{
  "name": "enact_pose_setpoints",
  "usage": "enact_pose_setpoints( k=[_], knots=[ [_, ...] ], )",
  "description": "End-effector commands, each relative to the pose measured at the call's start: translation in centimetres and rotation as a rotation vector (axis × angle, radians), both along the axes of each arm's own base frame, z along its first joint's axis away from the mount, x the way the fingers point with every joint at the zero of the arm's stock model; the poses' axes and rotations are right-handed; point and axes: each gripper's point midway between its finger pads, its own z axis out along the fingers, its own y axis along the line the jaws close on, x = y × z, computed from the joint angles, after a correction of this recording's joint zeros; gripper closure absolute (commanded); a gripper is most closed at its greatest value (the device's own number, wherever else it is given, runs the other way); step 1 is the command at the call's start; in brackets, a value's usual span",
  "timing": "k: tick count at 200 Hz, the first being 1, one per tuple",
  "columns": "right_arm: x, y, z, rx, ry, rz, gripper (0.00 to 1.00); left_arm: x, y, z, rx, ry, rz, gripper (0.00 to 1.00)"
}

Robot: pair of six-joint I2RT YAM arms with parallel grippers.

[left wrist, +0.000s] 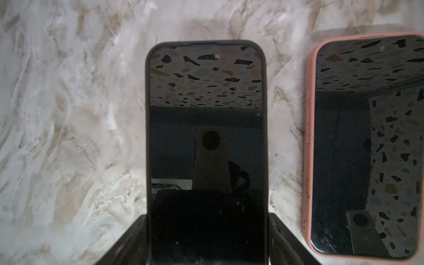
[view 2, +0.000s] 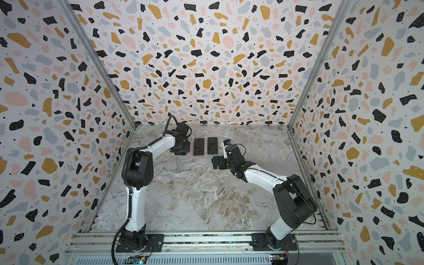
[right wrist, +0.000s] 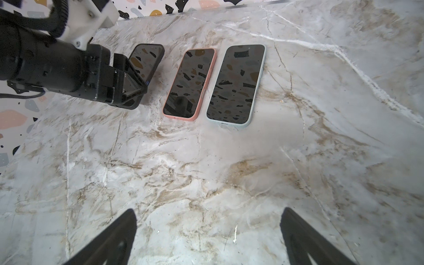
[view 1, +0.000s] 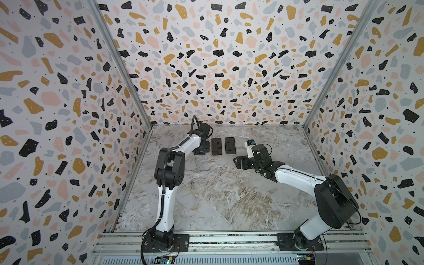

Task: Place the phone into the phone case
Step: 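Lower the cased phone onto the table and open the left gripper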

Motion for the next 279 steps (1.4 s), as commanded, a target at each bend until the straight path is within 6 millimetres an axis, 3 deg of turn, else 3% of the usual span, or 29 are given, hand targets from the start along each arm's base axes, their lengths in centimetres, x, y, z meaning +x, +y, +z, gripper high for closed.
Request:
enact_pose_setpoints(
  k=[1, 46, 222, 237, 264, 279],
  knots=[
    [0.1, -0.5, 1.3, 0.032, -0.027, -0.017, 0.01, 1.0, 0.0, 1.2, -0.021, -0.042, 0.025, 0.57],
    [-0.1, -0.4, 0.9, 0.036, -0.009, -0.010, 0.01, 0.6, -1.1, 0.0, -0.081, -0.020, -0.007, 0.57],
    [-0.3, -0.5, 0.1, 0.046, 0.020, -0.016, 0.01, 1.7, -1.6, -1.6, -0.088, -0.012, -0.003, 0.52],
    [-0.3, -0.6, 0.1, 0.046, 0.020, -0.017, 0.01, 1.8, -1.7, -1.7, -0.087, -0.009, -0.003, 0.46],
    [-0.3, -0.9, 0.2, 0.040, 0.017, -0.020, 0.01, 1.7, -1.3, -1.1, -0.069, -0.016, -0.002, 0.21],
    [-0.4, -1.2, 0.3, 0.033, 0.008, -0.024, 0.01, 1.7, -1.0, -0.2, -0.056, -0.028, -0.002, 0.13]
  ],
)
